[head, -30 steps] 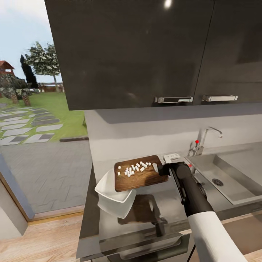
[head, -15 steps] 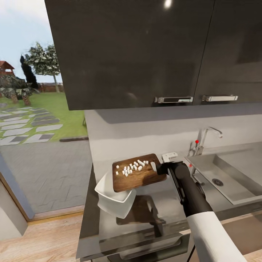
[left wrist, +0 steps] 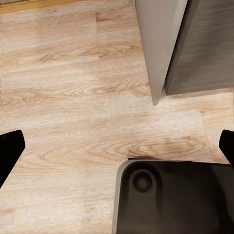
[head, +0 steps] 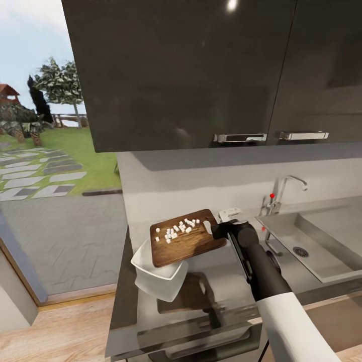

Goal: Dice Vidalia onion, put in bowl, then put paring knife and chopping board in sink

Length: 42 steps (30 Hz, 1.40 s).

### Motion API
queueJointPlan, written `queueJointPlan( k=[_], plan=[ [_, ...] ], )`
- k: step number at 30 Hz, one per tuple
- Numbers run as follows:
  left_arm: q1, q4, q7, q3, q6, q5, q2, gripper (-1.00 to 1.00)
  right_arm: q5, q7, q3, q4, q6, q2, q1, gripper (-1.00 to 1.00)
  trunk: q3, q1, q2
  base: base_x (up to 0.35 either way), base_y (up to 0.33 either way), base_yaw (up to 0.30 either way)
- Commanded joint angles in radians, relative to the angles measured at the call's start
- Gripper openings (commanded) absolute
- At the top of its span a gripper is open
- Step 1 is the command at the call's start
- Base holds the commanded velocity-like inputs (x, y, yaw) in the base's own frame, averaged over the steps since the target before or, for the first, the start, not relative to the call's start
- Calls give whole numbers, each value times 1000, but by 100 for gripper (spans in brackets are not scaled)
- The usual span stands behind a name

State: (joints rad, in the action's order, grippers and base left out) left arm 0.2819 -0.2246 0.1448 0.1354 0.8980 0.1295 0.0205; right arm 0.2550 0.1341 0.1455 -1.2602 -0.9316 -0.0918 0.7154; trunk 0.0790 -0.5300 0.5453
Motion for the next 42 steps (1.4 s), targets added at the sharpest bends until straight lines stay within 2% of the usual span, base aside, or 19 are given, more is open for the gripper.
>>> queueJointPlan(
  k=[1, 14, 16, 18, 20, 24, 28, 33, 38, 39, 40, 42],
  plan=[
    [0, -2, 2, 9, 1, 9, 1, 100, 12, 9, 3, -1, -4, 0, 1, -100, 2, 0, 2, 0, 0, 0],
    [0, 2, 2, 9, 1, 10, 1, 100, 16, 7, 14, -3, -3, 3, 1, -100, 2, 0, 2, 0, 0, 0],
    [0, 2, 2, 9, 1, 10, 1, 100, 29, 6, 14, -3, -3, 3, 1, -100, 2, 0, 2, 0, 0, 0],
    [0, 2, 3, 9, 1, 10, 1, 100, 78, 7, 14, -8, -3, 2, 1, -100, 2, 0, 2, 66, 0, 0],
    [0, 2, 4, 9, -2, 10, 1, 100, 94, 7, 14, -9, -3, 1, 2, -100, 2, 0, 2, 173, 0, 0],
    [1, 0, 1, 9, -56, 8, 1, 100, 104, 6, 15, -9, -3, 1, 2, -100, 2, 0, 2, 190, -15, 0],
    [0, -1, 1, 9, -65, 7, 1, 100, 107, 5, 18, -9, -3, 0, 2, -100, 2, 0, 2, 53, -5, 0],
    [0, -1, 1, 9, -66, 7, 1, 100, 108, 1, 84, -9, -4, -1, 3, -100, 2, 0, 2, 6, -1, 0],
    [0, -1, 1, 9, -67, 7, 1, 100, 113, -2, 98, -9, -7, -8, 3, -100, 2, 0, 2, 0, 0, 0],
    [0, -1, 1, 9, -67, 7, 1, 100, 123, -2, 99, -9, -7, -9, 3, -100, 2, 0, 2, 0, 0, 0],
    [0, -1, 1, 9, -67, 7, 1, 100, 162, 0, 99, -8, -7, -13, 3, -100, 2, 0, 2, 0, 0, 0],
    [0, -1, 1, 9, -67, 7, 1, 100, 199, 2, 100, -9, -7, -22, 3, -100, 2, 0, 2, 0, 0, 0]
  ],
)
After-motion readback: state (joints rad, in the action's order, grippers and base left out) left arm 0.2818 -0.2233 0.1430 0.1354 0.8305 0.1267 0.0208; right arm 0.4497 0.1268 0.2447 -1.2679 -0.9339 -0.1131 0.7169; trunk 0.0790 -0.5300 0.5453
